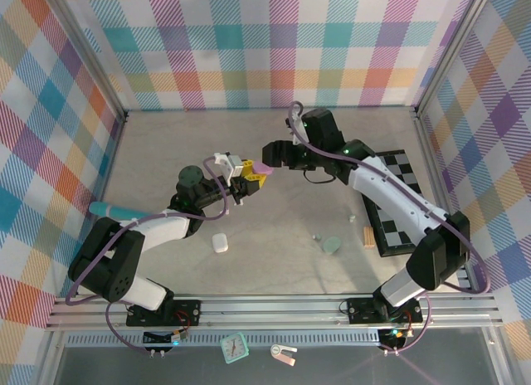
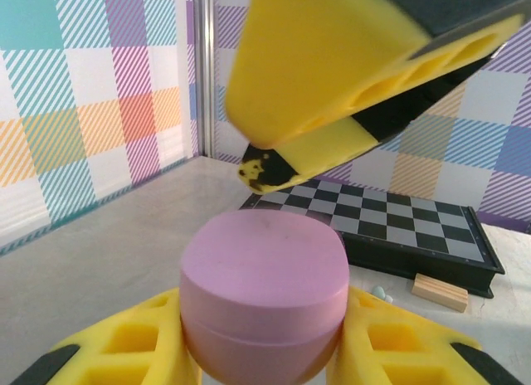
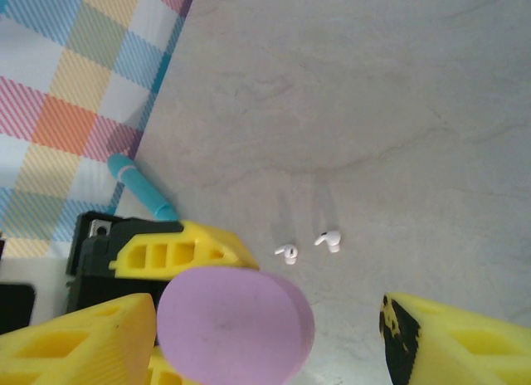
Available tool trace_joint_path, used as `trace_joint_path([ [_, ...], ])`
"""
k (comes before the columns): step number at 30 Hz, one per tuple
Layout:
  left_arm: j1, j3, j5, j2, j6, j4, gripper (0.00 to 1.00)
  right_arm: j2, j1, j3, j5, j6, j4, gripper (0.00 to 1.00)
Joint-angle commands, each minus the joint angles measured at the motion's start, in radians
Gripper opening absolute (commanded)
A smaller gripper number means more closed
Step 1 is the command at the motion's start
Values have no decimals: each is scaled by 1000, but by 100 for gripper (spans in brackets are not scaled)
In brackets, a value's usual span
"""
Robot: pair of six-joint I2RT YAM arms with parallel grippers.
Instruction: Insert the wireless bluetooth earbuds into the charging case
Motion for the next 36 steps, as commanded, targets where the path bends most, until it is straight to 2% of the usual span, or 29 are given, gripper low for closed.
trace_joint_path([
  [1,8,8,17,-35,15,42,32,-61,-43,-65,-115,87,114,72],
  [7,8,8,12,-47,4,48,32,-85,-138,-252,-419,396,485,72],
  [12,8,16,6,-47,-6,61,32,-46,-147,-330,-563,617,743,69],
  [15,8,21,6,-42,-10,68,32,-25,-142,-361,-585,703,842,67],
  [18,8,27,8,-35,-14,76,32,5,-129,-375,-607,762,912,60],
  [20,8,30,6,-34,-19,83,32,26,-121,-379,-612,783,937,59],
  [29,8,37,3,-41,-14,80,32,23,-118,-376,-560,710,825,64],
  [35,8,39,-2,-37,-13,84,32,51,-111,-382,-592,776,916,62],
  [36,8,41,-2,-35,-15,86,32,55,-110,-384,-595,781,929,59],
])
